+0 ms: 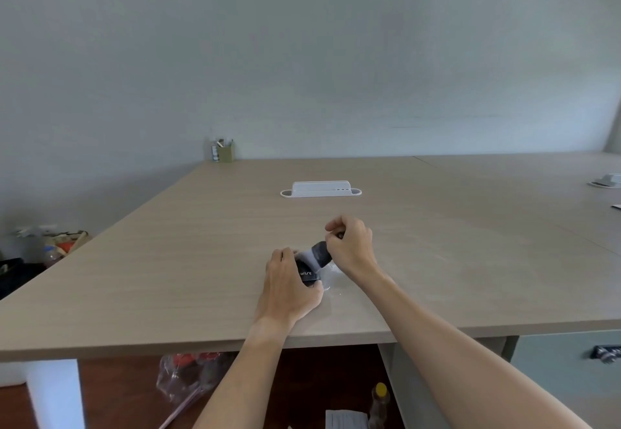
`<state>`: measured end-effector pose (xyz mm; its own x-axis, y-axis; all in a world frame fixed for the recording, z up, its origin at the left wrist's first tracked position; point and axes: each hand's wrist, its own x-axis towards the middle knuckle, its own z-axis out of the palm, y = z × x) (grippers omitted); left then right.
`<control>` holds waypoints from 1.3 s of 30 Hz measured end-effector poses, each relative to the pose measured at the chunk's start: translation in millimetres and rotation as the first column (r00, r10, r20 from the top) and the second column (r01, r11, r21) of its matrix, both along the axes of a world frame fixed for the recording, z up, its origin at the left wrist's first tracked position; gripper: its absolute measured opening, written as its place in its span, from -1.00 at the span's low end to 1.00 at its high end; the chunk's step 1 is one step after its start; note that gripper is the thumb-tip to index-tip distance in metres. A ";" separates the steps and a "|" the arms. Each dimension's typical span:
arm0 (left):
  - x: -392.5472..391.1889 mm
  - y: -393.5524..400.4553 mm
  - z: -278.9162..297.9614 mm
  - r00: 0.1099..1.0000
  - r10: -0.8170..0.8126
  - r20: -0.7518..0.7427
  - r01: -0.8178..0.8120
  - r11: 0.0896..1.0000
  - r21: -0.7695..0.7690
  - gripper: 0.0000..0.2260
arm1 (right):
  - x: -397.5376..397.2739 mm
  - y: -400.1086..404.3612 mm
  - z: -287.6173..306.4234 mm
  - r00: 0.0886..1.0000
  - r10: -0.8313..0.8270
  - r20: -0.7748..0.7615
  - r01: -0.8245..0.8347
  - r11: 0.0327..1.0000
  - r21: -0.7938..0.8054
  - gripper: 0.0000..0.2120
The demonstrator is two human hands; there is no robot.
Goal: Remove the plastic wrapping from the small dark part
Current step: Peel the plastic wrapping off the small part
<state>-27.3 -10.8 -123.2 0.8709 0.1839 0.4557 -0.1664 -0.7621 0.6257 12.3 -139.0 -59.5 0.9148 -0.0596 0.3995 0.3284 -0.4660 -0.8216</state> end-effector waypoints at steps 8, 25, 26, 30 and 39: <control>-1.0 -0.6 -1.1 1.000 -0.001 0.024 0.001 1.000 0.026 -0.48 | -5.1 0.2 -1.8 0.998 -0.037 0.051 0.037 0.999 0.005 -0.75; 2.5 3.6 -5.8 0.999 -0.024 0.045 0.023 1.000 0.014 -0.68 | -5.9 -12.0 -15.3 0.988 0.066 -0.138 -0.064 0.998 0.021 -0.86; 2.0 3.2 -5.6 0.998 -0.025 0.056 0.024 1.000 0.021 -0.67 | -3.7 -14.0 -17.5 0.992 0.017 -0.124 -0.017 1.000 0.000 -0.86; -0.5 1.3 -2.8 0.999 -0.020 0.044 0.019 0.999 0.026 -0.66 | -1.6 -23.0 -15.4 0.991 -0.134 -0.015 0.134 0.988 0.077 -0.88; -3.0 1.5 -0.7 0.999 -0.034 0.035 0.034 0.999 0.008 -0.62 | -3.9 -28.0 -22.1 0.998 -0.044 -0.035 0.042 0.997 -0.058 -0.84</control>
<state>-30.3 -9.3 -123.9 0.8602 0.1513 0.4870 -0.2137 -0.7602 0.6135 8.4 -167.0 -81.7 0.9259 -0.0775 0.3698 0.2772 -0.5255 -0.8044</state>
